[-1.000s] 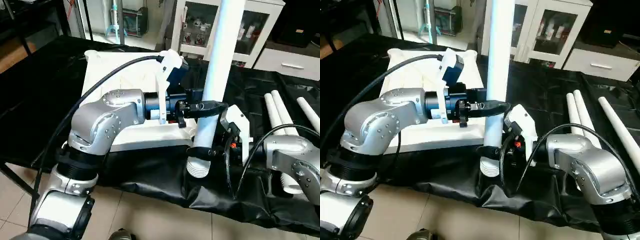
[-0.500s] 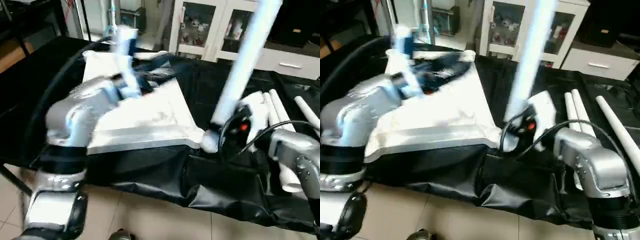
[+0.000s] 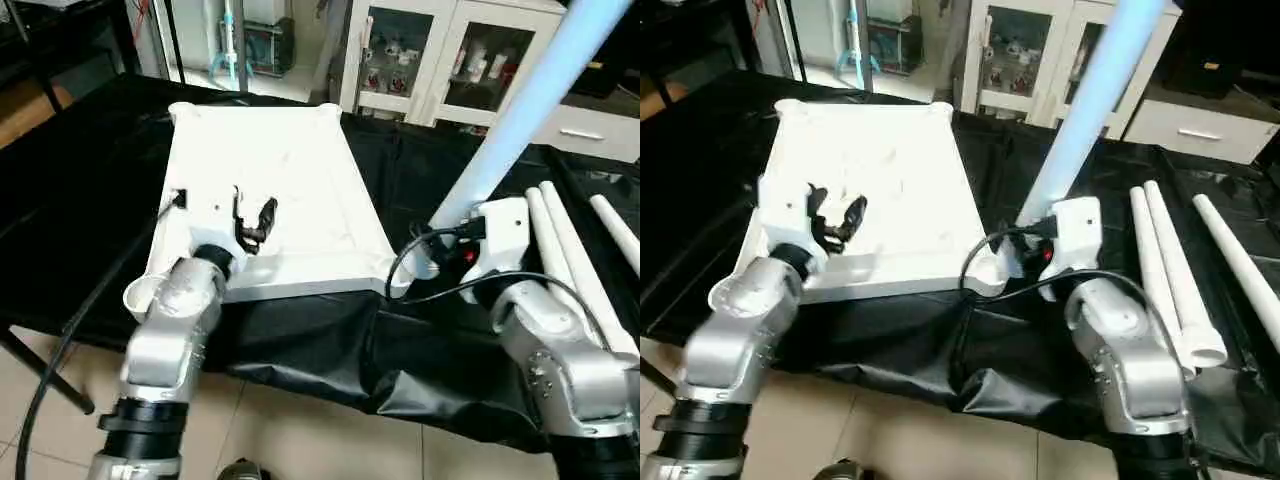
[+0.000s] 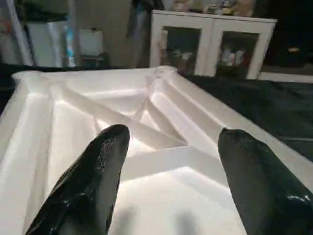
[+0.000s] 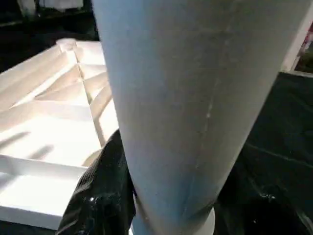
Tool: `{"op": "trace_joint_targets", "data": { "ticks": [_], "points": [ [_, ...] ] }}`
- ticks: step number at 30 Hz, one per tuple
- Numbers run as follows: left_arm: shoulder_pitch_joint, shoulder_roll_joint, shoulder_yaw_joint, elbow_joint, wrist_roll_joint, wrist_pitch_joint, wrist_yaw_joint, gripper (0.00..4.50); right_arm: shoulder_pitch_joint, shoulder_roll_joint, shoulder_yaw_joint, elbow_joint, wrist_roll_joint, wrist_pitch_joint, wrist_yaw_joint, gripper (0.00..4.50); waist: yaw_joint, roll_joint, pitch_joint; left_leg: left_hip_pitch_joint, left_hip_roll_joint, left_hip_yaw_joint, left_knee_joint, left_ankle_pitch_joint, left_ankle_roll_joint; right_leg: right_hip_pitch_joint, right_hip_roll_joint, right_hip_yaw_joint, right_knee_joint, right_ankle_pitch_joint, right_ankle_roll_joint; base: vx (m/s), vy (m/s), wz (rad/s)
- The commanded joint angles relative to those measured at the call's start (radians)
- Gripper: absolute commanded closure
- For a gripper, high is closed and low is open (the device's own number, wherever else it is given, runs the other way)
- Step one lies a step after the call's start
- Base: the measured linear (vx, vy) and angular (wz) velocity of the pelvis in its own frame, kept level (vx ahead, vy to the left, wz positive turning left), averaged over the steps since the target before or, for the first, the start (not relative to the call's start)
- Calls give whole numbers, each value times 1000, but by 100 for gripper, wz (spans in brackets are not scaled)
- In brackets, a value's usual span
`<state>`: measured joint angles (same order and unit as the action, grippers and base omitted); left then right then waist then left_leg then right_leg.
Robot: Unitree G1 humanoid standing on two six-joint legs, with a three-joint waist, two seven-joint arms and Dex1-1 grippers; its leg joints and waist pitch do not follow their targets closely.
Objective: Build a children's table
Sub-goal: Pick table leg
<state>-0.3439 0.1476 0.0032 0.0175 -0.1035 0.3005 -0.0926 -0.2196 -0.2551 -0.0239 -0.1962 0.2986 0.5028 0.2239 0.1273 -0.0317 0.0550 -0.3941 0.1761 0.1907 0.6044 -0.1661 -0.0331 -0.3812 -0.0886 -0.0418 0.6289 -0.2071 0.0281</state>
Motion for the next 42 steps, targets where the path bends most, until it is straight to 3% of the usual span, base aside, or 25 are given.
{"op": "trace_joint_targets", "data": {
  "ticks": [1, 6, 7, 8, 9, 11, 13, 14, 15, 16, 17, 18, 20, 21, 25, 28, 29, 31, 32, 33, 34, 35, 37, 38, 42],
  "points": [
    [-18, -3, -19, 0, 27, -22, 14, 120, 22, -18, -1, -32, -21, -22, -14, 264, -29, 38, -66, 69, 114, -86, -122, -414, -169, 7, 1, -1, -60, -73, -116, 0, 0, 0],
    [-12, -28, -33, -11, 38, -33, 15, 120, 43, -9, -15, -64, -44, -3, -27, 264, -66, 44, -67, 65, 209, -116, -187, -466, -10, -4, -15, -34, 18, -6, -208, -11, -99, 3],
    [-10, -28, -35, -10, 40, -35, 14, 120, 46, -4, -21, -75, -35, 3, -27, 264, -72, 30, -67, 58, 182, -94, -171, -462, 49, -2, -26, -25, 0, 8, -284, -20, -235, 2],
    [-10, -28, -35, -10, 40, -35, 14, 120, 46, -4, -21, -75, -35, 3, -27, 264, -74, 4, -67, 49, 77, -31, -90, -450, 93, -4, -20, -24, -72, -33, -417, -22, -351, 3],
    [-9, -24, -37, -6, 48, -44, 16, 120, 49, 0, -24, -81, -22, 11, -26, 264, -50, -36, -80, 8, -67, 20, 135, -337, 141, 35, -49, -4, -151, -171, -479, -13, -242, 3],
    [-10, -20, -36, -5, 49, -43, 15, 120, 53, -5, -16, -85, -24, 20, -25, 264, -47, -32, -72, -64, -61, -17, 190, -251, 130, 72, -78, 19, -139, -186, -449, -19, -197, -2],
    [-14, -14, -39, -7, 69, -31, 32, 120, 65, -17, -3, -82, -42, 10, -25, 264, -64, -12, -78, -49, -57, -36, 136, -240, 141, 79, -72, -3, -159, -248, -281, -38, -171, 1],
    [-16, -14, -39, -9, 77, -19, 43, 120, 70, -23, 0, -78, -53, 3, -28, 264, -63, 10, -80, -45, -44, -44, 97, -199, 167, 86, -66, -13, -170, -278, -178, -31, -69, 3],
    [-16, -15, -39, -9, 77, -18, 44, 120, 71, -23, 0, -77, -54, 2, -28, 264, -58, 71, -99, 38, 97, -130, 5, -61, 228, 42, -9, -76, -150, -213, 15, -71, -158, 10],
    [-13, -15, -41, -17, 84, -18, 49, 120, 70, -24, -4, -71, -68, -6, -38, 264, -102, 50, -110, 91, 301, -249, -44, 140, 406, -53, -32, -60, 70, -215, 98, -63, -142, 3],
    [-8, -12, -36, -27, 82, -23, 46, 120, 61, -16, -18, -65, -50, 1, -34, 264, -89, 34, -102, 98, 208, -185, 1, 301, 454, -120, -37, -6, 117, -114, 36, -103, -197, 9],
    [-4, -9, -33, -34, 79, -30, 42, 120, 53, -9, -28, -62, -34, 7, -30, 264, -73, 18, -82, 24, 97, -111, 25, 256, 425, -74, -53, 49, 35, 24, -19, -64, -108, 2],
    [3, -7, -30, -39, 65, -34, 19, 120, 47, -6, -28, -60, -24, 13, -21, 264, -66, -3, -84, -29, 0, -84, 51, 89, 281, 2, -105, 71, -27, 2, -33, -120, -160, -5],
    [8, -8, -30, -46, 57, -33, 5, 120, 45, -2, -26, -63, -10, 22, -10, 264, -31, -19, -67, -6, 15, -73, 20, -149, 69, 2, -110, 66, -70, -267, -39, -139, -174, -7],
    [15, -19, -30, -67, 42, -31, -7, 120, 50, 3, -7, -74, 1, 35, 13, 264, -40, -6, -46, 55, 18, -67, -34, -423, -57, -11, -71, 24, -125, -798, 15, -99, -99, 1],
    [26, -14, -28, -77, 45, -19, 5, 120, 47, 8, 11, -68, -3, 37, 22, 264, -84, 41, -18, 127, 58, -90, -84, -823, -67, 24, -10, -118, -163, -701, 6, -81, -9, -7],
    [29, -10, -28, -83, 44, -13, 4, 120, 46, 9, 16, -68, -1, 34, 31, 264, -39, 62, -19, -76, 7, -101, -213, -996, -83, 212, 16, -128, 87, -295, -61, -111, 56, 11],
    [35, -5, -29, -92, 51, -2, -4, 120, 42, 7, 26, -62, -9, 31, 38, 264, -53, 12, -45, -51, -36, -78, -121, -632, 33, 201, -35, -9, 72, -662, -20, -77, 23, 28],
    [35, -5, -29, -92, 51, -2, -5, 120, 42, 7, 27, -61, -11, 31, 38, 264, -48, -1, -30, 26, -26, -99, 192, -246, 52, 100, -280, 37, -238, -1140, -107, 45, -47, 28],
    [36, -6, -25, -94, 49, -1, -4, 120, 40, 7, 30, -57, -16, 29, 35, 264, -58, -15, -13, -11, -36, -110, 204, -166, 65, 112, -252, 53, -229, -1143, -124, 26, -32, 52],
    [36, -6, -25, -94, 49, -1, -4, 120, 40, 7, 30, -57, -16, 29, 35, 264, -58, -8, -20, -69, -5, -116, 215, -151, 41, 178, -261, -6, -192, -1043, -123, 43, 58, 48],
    [38, -7, -21, -97, 49, 1, -6, 120, 38, 11, 27, -52, -10, 30, 35, 264, -54, -1, -22, -44, 24, -104, 161, -208, 58, 191, -243, -67, -192, -918, -144, 43, 58, 48],
    [40, -7, -21, -99, 51, 3, -7, 120, 35, 19, 19, -48, 2, 32, 37, 264, -73, 56, -58, 97, 48, -115, -12, -282, 1, 166, -44, -98, -90, -470, -204, 90, 93, 47],
    [43, -7, -21, -102, 51, 5, -7, 120, 35, 18, 21, -46, 2, 32, 39, 264, -123, 71, -81, 215, 136, -228, -94, -383, 100, 32, 16, -73, 57, -261, -136, 82, 92, 41],
    [75, -3, -26, -139, 47, 24, -8, 120, 29, 3, 43, -35, -17, 22, 63, 264, -109, 37, -77, 187, 102, -201, -70, -67, 349, -64, 7, -38, 127, -79, 38, 174, 55, -1]
  ]
}}
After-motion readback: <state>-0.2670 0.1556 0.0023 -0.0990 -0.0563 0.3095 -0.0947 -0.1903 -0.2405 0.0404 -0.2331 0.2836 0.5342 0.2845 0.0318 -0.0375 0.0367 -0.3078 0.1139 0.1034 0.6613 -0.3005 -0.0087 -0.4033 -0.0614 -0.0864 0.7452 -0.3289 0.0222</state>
